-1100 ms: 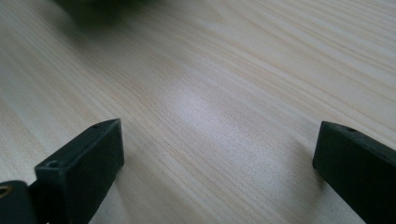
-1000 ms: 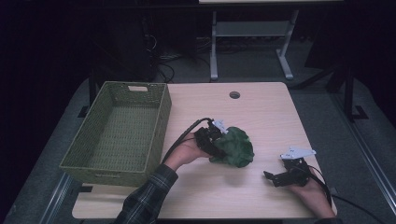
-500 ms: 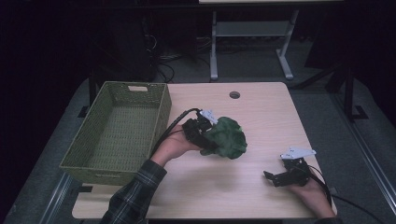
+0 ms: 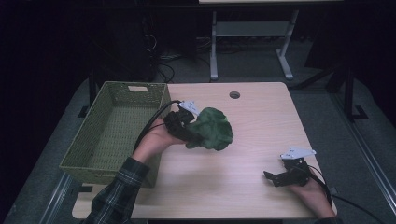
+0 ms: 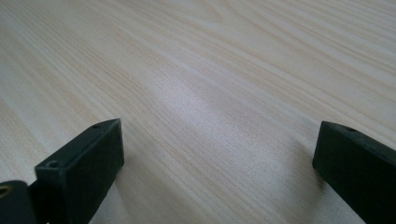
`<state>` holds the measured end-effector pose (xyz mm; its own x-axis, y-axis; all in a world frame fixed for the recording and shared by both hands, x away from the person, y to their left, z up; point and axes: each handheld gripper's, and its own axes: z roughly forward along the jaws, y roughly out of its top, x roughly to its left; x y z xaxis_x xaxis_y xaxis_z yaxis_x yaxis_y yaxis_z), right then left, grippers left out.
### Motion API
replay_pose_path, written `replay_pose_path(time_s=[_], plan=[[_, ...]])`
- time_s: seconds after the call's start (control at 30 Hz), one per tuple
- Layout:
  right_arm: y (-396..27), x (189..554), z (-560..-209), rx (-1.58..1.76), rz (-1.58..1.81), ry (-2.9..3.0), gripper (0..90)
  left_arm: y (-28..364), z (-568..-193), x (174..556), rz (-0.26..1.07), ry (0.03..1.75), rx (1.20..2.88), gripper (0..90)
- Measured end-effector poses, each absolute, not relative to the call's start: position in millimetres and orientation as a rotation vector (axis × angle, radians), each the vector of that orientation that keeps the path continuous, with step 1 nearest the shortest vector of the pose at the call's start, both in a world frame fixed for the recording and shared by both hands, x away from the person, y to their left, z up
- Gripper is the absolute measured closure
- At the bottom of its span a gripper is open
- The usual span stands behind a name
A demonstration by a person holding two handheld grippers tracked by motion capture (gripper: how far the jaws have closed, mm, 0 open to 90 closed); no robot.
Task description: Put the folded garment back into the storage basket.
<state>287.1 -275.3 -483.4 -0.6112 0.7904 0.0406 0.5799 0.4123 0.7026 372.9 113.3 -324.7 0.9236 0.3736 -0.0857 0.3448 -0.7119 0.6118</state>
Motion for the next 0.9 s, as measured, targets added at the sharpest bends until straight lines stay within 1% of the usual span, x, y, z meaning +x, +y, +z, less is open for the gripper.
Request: replay_pose_path(time_s=[0.5, 0.9], plan=[[-275, 287, -483, 1.192, 1.004, 2.374, 1.7, 162, -308, 368, 0.123, 0.61, 2.386, 63.0], [-275, 287, -483, 1.19, 1.003, 2.373, 1.7, 209, -296, 366, 0.206, 0.712, 2.354, 62.9]])
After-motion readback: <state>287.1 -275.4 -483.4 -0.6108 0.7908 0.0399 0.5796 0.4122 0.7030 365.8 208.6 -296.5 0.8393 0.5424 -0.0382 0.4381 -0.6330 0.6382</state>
